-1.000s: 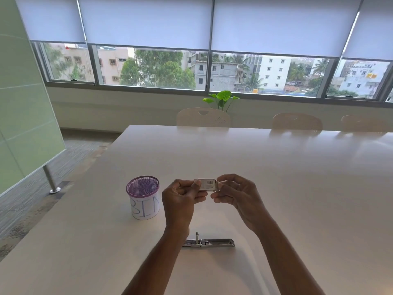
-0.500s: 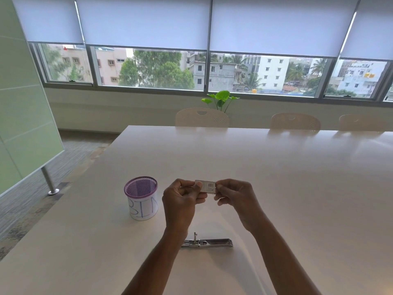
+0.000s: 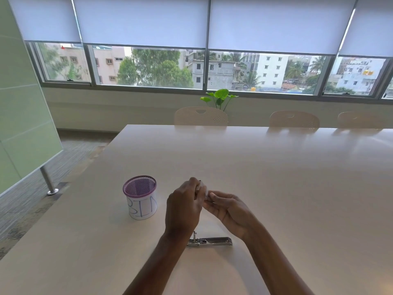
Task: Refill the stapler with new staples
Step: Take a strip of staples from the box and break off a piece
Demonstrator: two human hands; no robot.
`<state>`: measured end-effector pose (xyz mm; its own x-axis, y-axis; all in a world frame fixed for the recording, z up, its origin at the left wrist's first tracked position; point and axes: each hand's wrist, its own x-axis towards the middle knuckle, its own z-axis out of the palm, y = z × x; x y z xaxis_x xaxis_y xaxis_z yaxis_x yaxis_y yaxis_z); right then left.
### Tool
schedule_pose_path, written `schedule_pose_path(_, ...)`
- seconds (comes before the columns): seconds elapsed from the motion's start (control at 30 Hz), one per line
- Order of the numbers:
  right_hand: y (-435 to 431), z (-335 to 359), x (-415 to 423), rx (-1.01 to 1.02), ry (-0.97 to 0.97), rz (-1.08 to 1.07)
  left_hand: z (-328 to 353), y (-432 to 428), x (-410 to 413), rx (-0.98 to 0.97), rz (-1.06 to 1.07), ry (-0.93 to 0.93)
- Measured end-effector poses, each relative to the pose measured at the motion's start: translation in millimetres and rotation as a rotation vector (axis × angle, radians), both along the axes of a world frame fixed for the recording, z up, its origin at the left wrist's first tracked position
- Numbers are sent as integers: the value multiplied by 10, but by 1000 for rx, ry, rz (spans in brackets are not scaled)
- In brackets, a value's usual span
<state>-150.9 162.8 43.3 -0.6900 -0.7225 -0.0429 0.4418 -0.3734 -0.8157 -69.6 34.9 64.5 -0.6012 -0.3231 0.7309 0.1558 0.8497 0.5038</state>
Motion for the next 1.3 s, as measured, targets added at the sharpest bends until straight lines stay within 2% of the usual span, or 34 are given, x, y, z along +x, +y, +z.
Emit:
schedule_pose_path(0.1,-7,-17,5,-18,-2,15,-17,5,-3,-26,-6,3)
schedule_pose_path(0.33,16,-1,-44,60,-5,-109,-70,-70,-52,340,-50,16)
schedule_pose_path(0.73,56,64,-53,110,13,-128,-82,-54,-63,467,-110,63)
schedule_pose_path(1.0,53,80,-44,128,55,-161,-114,-90,-106,672,-129,40)
schedule_pose_path(1.13,67,94,-49,132,51,-192,-122,-102,-108,894,-168,25)
schedule_pose_path(1.3,114,97,-109,65,5,-247,-129,-149,-107,1342,-287,-14)
